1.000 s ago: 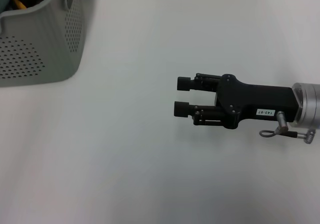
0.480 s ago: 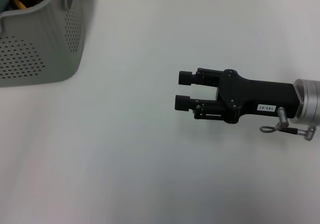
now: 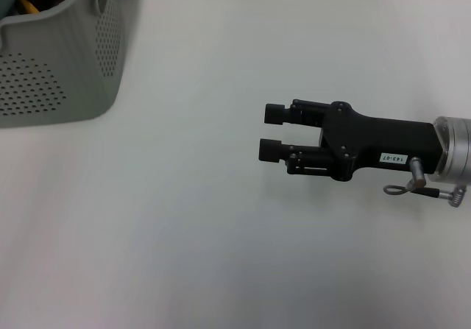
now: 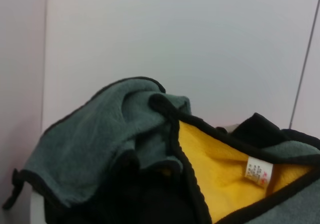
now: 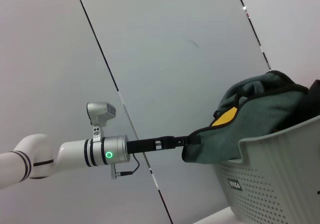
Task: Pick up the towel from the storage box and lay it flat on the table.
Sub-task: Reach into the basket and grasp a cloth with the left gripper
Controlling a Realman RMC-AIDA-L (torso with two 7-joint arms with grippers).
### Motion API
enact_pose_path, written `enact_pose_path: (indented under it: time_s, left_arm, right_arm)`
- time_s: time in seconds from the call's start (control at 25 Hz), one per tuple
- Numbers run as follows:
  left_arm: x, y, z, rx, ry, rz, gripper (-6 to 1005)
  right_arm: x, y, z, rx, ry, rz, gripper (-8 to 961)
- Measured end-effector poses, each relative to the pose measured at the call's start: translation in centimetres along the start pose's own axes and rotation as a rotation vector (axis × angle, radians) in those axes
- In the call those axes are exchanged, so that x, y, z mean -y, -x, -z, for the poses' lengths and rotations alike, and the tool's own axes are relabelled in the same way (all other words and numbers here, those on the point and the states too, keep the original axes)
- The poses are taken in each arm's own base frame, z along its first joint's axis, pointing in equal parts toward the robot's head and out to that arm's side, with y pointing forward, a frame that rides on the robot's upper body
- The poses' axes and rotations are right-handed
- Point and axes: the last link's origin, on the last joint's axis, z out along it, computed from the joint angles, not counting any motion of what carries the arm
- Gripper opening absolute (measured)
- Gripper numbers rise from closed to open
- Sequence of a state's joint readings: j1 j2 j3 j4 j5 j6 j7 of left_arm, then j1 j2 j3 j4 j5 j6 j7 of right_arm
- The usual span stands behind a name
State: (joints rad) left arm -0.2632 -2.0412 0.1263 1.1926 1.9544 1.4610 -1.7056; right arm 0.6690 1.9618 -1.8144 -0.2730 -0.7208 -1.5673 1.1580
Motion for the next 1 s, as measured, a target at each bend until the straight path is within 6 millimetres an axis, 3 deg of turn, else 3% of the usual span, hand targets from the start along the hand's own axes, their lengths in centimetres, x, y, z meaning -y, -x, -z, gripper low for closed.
enact_pose_path:
  time_s: [0.16,0.36,1.0]
  left_arm:
    - [0.01,0.1,-0.07,0.004,0.005,0.004,654]
    - [0.07,-0.01,0.01,-0.006,0.003,0.008,447]
    - [0.4,-0.24,0.54,-0.027,-0.001,0.037,409]
  right_arm:
    - [-0.04,-0.03,0.03,0.001,0.001,-0.001,709]
    - [-0.06,-0.06,0.07,0.002,0.0,-0.002,709]
    - [-0.09,0.01,0.44,0.025,-0.011,0.007,709]
